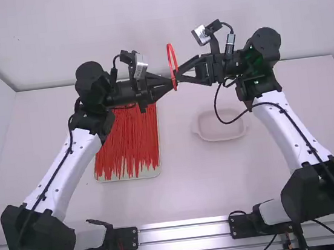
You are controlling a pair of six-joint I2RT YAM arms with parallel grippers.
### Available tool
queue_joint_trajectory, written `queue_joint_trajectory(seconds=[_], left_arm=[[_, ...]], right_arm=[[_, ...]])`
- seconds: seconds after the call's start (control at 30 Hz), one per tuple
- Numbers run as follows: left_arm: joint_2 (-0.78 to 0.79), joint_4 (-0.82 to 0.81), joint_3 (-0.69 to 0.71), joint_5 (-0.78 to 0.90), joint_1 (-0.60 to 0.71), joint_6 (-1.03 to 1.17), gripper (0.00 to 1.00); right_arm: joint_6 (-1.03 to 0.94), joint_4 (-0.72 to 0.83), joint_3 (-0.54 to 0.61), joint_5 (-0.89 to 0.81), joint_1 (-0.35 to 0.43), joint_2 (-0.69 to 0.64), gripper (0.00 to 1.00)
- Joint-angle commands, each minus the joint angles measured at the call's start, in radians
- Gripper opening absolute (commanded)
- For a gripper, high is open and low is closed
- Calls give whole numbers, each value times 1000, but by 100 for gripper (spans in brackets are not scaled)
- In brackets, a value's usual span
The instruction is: Fasten the cable tie
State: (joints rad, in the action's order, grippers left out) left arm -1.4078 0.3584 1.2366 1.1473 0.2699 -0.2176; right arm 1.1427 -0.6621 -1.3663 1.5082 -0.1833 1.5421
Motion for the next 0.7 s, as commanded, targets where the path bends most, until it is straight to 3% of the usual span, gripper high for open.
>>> queue_joint_trajectory(seconds=[0.0,0.2,0.37,0.47,0.53,0.67], left_arm=[[29,-2,-1,18,6,-2,3],[29,-14,-1,19,6,5,3],[29,-20,-1,19,6,5,2],[29,-21,-1,18,6,5,2],[29,-21,-1,18,7,5,2],[29,-21,-1,18,7,6,2]], right_arm=[[-6,-8,-27,-16,-13,-26,50],[-6,-8,-27,-29,-19,-26,43],[-6,-8,-27,-47,-23,-26,21],[-6,-8,-27,-47,-18,-26,14],[-7,-8,-27,-47,-18,-26,1],[-6,-8,-27,-47,-17,-26,0]])
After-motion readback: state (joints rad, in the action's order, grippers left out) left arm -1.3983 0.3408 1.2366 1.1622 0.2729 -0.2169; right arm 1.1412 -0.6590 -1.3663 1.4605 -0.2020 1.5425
